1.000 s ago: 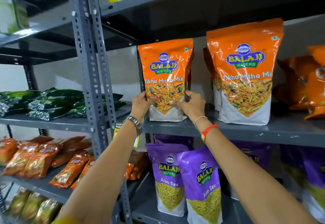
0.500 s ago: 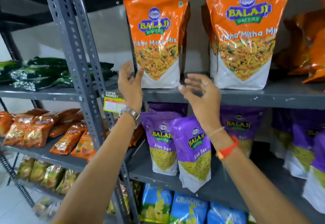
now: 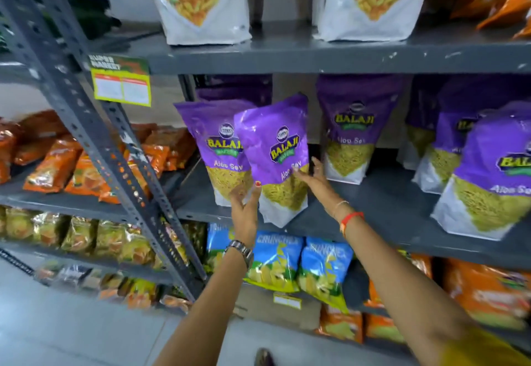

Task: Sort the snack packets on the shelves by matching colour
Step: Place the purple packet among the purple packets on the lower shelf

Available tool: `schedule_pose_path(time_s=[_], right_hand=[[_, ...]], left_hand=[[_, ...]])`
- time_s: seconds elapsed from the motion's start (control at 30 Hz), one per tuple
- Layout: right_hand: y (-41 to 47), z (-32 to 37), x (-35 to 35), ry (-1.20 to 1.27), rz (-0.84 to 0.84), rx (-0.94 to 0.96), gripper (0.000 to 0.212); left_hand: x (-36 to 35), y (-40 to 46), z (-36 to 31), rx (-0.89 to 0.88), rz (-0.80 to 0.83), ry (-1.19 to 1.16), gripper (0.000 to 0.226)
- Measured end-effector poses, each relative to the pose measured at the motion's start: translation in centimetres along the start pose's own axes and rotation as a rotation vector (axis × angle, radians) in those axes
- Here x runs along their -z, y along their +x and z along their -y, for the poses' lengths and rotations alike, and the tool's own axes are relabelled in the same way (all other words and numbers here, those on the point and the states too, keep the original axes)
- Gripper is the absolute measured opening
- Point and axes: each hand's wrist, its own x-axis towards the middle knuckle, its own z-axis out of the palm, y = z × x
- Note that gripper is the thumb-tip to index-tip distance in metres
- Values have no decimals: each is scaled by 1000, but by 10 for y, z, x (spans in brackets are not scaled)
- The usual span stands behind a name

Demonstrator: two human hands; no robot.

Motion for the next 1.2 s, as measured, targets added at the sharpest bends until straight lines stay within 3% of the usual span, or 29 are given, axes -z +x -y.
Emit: schedule_pose_path(time_s=[0.13, 0.33, 0.5, 0.6, 0.73, 0.83, 1.0, 1.1, 1.2], right_hand=[[-38, 41, -9, 45, 74, -111, 59], [-47, 36, 2, 5, 87, -96, 43], [-56, 33, 17, 16, -31, 3, 29], [-61, 28, 31, 41, -202, 51, 34], [-68, 25, 58, 6, -407, 37, 36], [-74, 23, 76, -39, -508, 16, 37], [-80, 11, 94, -64, -581, -15, 36], [-83, 4, 97, -68, -594, -40, 50], [-84, 3, 99, -69, -603, -41, 47]], left_hand=[[-12, -1, 14, 72, 116, -30, 47], [-16, 1, 29, 14, 189, -30, 48], [-33, 12, 21, -16, 224, -17, 31], [-53, 20, 14, -18, 300, 41, 13], [-84, 24, 10, 19, 453, 62, 25], [-105, 21, 14, 68, 518, 62, 20], [-124, 19, 30, 103, 582, 95, 36], [-128, 17, 40, 106, 591, 107, 28], [-131, 17, 43, 99, 589, 93, 20]])
